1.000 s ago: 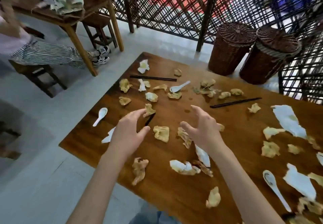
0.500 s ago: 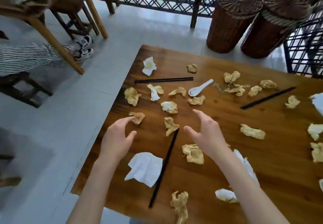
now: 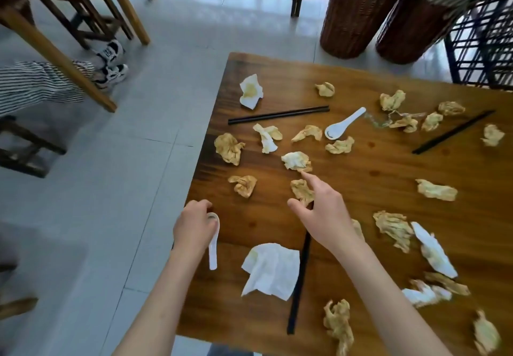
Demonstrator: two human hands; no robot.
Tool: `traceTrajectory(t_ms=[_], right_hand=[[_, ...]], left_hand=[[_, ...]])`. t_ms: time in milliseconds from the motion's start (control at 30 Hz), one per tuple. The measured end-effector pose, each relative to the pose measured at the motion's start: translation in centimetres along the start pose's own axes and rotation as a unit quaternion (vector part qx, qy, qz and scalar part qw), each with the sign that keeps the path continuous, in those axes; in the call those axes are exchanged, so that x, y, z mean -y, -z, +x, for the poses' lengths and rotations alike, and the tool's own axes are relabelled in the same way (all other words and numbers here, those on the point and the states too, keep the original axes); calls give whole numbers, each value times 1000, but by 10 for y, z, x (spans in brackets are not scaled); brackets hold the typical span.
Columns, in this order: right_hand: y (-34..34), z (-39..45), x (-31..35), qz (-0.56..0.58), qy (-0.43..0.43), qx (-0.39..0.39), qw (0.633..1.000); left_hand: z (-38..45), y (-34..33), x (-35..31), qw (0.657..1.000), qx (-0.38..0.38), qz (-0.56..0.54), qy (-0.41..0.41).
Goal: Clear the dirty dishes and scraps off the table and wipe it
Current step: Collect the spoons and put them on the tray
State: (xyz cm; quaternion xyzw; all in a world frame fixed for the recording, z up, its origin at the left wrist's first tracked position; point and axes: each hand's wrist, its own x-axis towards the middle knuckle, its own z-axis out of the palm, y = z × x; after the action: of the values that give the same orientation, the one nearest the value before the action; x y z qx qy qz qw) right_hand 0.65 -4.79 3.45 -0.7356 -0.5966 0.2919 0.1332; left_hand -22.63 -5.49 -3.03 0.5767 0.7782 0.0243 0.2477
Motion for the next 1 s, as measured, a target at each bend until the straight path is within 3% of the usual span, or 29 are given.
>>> traceTrajectory(t_ms=[300,500,700,833,1000], right_hand=[[2,-12,3,1,-15,-1,1000],[9,-25,3,3,-23,-4,1000],[22,-35,-8,51,-52,13,997],[38,-35,-30,70,-64,30,995],[66,-28,-67,69,-66,42,995]], left_hand=[[12,-4,3,999,22,-38,11],[11,21,-8,997,-7,-78,-20],[-5,34,-81,975,9,-201,-97],[-15,23,-139,963,10,-225,-147],[-24,3,-196,956,23,-253,-145]])
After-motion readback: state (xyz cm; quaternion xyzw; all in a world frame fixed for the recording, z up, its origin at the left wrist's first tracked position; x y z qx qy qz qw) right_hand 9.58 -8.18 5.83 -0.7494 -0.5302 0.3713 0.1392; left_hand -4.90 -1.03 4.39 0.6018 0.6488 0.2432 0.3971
